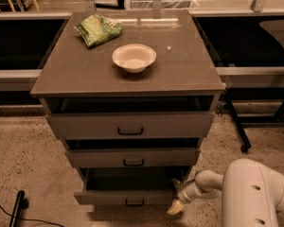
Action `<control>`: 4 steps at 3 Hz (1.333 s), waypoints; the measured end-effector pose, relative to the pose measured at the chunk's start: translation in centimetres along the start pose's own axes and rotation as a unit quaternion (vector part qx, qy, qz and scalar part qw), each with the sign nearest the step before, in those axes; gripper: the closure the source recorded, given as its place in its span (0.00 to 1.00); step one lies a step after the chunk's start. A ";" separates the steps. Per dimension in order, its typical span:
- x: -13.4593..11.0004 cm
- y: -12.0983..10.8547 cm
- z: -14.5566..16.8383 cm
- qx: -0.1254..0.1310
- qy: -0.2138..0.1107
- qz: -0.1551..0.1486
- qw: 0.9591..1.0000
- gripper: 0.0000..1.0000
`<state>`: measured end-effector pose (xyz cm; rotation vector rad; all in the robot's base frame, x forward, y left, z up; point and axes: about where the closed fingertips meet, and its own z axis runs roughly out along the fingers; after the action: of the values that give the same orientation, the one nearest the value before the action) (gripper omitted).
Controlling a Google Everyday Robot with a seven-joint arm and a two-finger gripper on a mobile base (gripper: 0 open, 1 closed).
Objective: Open bottom drawer
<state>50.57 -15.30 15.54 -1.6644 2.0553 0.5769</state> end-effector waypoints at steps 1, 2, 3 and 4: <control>-0.2 0.5 0.0 -0.006 0.006 -0.007 1.000 0.50; -0.7 2.5 0.0 -0.011 0.034 -0.031 0.999 0.72; -1.1 4.0 -0.1 -0.017 0.052 -0.055 0.997 0.68; -1.0 4.1 -0.1 -0.017 0.053 -0.055 0.997 0.44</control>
Offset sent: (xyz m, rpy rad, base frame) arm -0.0514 0.0187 0.0157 -0.1672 -0.0249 0.1440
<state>46.79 -13.73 16.36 -1.8515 2.0199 0.4988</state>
